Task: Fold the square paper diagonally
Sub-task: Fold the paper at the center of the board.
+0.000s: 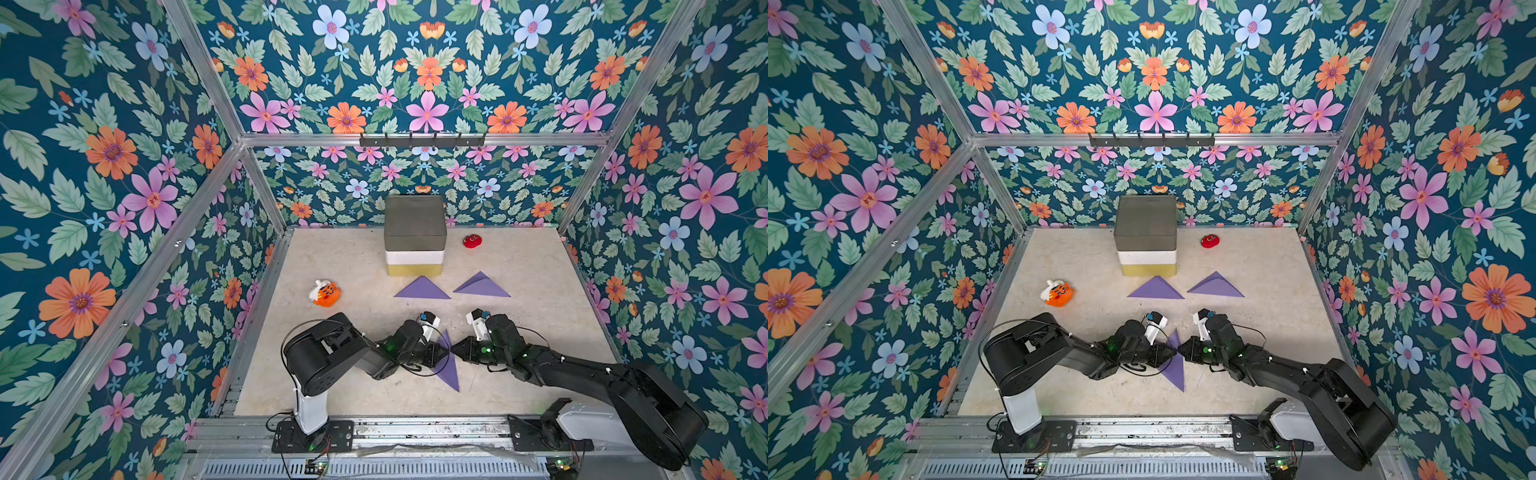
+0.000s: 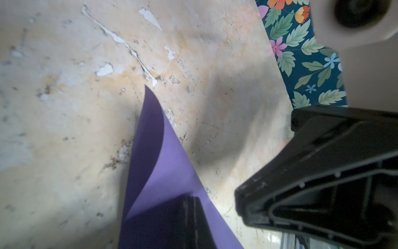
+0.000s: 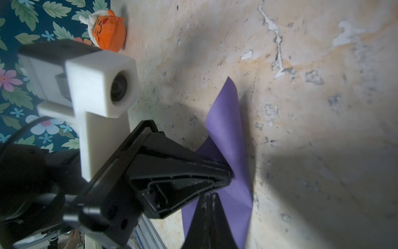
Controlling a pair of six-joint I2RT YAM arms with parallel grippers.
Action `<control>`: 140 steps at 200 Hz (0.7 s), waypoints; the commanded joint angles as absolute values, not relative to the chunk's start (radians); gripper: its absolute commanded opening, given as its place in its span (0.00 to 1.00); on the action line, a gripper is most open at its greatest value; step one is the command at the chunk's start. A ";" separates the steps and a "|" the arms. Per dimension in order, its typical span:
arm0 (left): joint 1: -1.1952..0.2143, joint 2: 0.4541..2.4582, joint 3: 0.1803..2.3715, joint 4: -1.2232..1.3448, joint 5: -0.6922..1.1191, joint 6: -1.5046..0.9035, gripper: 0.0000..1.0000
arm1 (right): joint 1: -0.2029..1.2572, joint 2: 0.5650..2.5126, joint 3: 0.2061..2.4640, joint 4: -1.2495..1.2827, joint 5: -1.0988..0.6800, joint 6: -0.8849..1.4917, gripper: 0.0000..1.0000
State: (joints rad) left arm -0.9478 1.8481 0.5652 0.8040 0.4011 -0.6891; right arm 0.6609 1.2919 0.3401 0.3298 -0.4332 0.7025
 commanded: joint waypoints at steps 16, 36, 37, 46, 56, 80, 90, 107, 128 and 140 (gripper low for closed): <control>-0.950 1.854 0.564 0.788 0.397 -0.677 0.00 | 0.655 1.341 0.349 0.420 -0.453 0.692 0.00; -0.952 1.858 0.566 0.788 0.396 -0.676 0.00 | 0.652 1.377 0.352 0.418 -0.430 0.688 0.00; -0.952 1.859 0.566 0.788 0.397 -0.677 0.00 | 0.652 1.379 0.352 0.418 -0.428 0.688 0.00; -0.952 1.861 0.566 0.788 0.397 -0.678 0.00 | 0.652 1.397 0.356 0.411 -0.415 0.683 0.00; -0.953 1.861 0.566 0.787 0.397 -0.680 0.00 | 0.652 1.416 0.360 0.406 -0.405 0.683 0.00; -0.954 1.862 0.562 0.787 0.394 -0.679 0.00 | 0.652 1.446 0.362 0.405 -0.377 0.687 0.00; -0.954 1.864 0.564 0.786 0.394 -0.677 0.00 | 0.652 1.451 0.364 0.398 -0.360 0.689 0.00; -0.956 1.864 0.564 0.781 0.390 -0.677 0.00 | 0.652 1.452 0.366 0.377 -0.316 0.688 0.00; -0.958 1.868 0.564 0.782 0.392 -0.675 0.00 | 0.652 1.453 0.364 0.365 -0.284 0.682 0.00; -0.959 1.870 0.564 0.780 0.390 -0.675 0.00 | 0.651 1.461 0.366 0.364 -0.285 0.681 0.00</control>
State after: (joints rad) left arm -0.9562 1.8603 0.5659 0.8299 0.3851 -0.6815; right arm 0.6510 1.4513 0.3622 0.3912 -0.3389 0.6945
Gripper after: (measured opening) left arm 0.073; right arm 0.063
